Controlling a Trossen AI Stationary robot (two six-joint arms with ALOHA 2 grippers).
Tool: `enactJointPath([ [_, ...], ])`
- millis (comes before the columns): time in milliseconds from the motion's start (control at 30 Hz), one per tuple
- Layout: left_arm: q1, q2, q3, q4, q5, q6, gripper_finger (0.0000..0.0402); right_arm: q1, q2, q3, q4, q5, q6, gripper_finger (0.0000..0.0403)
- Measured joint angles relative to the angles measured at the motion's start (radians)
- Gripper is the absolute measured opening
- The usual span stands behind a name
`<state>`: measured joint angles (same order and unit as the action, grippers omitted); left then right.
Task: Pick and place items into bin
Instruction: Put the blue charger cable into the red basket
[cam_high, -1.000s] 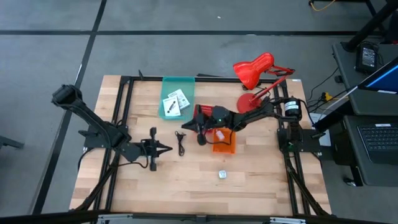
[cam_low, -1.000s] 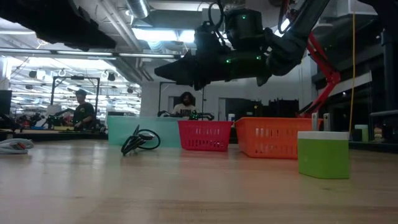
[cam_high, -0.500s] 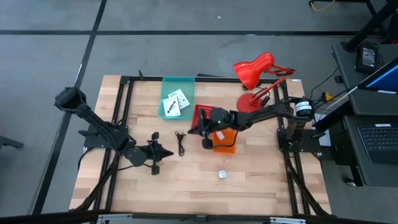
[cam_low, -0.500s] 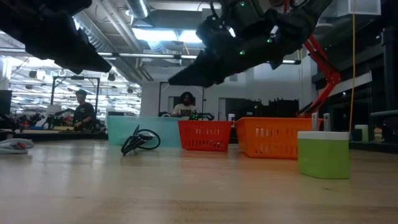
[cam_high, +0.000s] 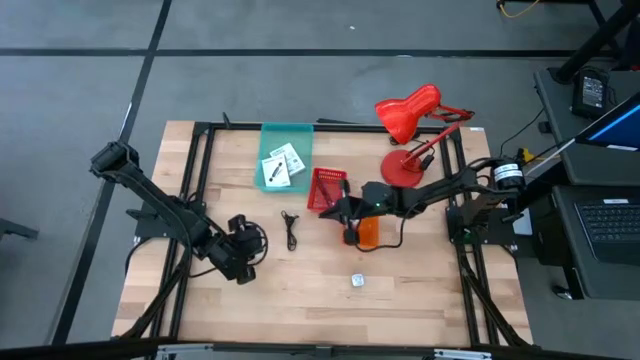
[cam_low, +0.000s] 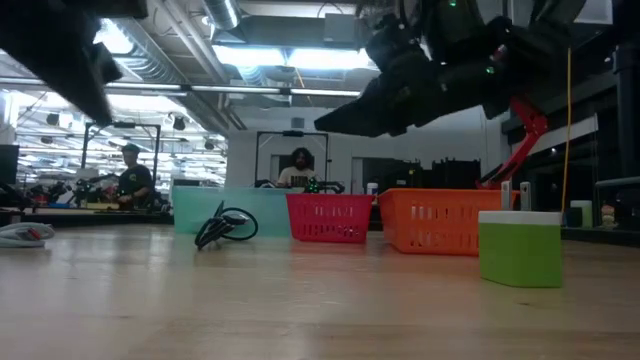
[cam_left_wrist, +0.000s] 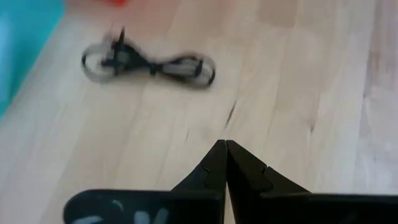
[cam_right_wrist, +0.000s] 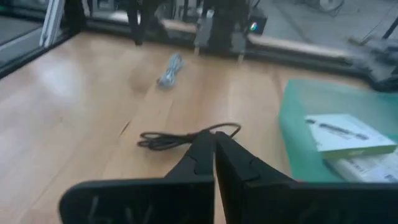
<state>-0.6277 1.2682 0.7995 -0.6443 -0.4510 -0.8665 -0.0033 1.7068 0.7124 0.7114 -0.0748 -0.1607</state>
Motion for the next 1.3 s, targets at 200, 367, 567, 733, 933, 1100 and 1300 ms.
enactJointPath([
  [200,0.000,0.000,0.004,-0.139,0.135,-0.157,0.0001,-0.001,-0.001,-0.042,0.052,0.004,0.000,0.0000],
  [367,-0.001,0.000,0.004,-0.246,0.231,-0.163,0.0001,-0.005,0.001,-0.047,0.047,0.003,-0.005,0.0000],
  [567,-0.001,0.000,0.004,-0.312,0.349,-0.162,0.0018,-0.044,0.001,-0.047,0.047,0.004,0.002,0.0000],
  [733,-0.001,0.000,0.004,-0.310,0.343,-0.149,0.0052,-0.061,0.001,-0.047,0.047,0.006,0.036,0.0000],
  [933,-0.001,0.000,0.004,-0.310,0.284,-0.091,0.0104,-0.059,0.001,-0.047,0.047,0.003,0.025,0.0000],
  [1100,-0.005,0.000,0.004,-0.311,0.268,-0.089,0.0144,-0.059,0.002,-0.047,0.047,0.003,0.026,0.0000],
  [1300,-0.046,0.000,-0.067,-0.308,0.287,-0.133,0.0168,-0.059,0.002,-0.047,0.046,0.003,0.028,0.0000],
])
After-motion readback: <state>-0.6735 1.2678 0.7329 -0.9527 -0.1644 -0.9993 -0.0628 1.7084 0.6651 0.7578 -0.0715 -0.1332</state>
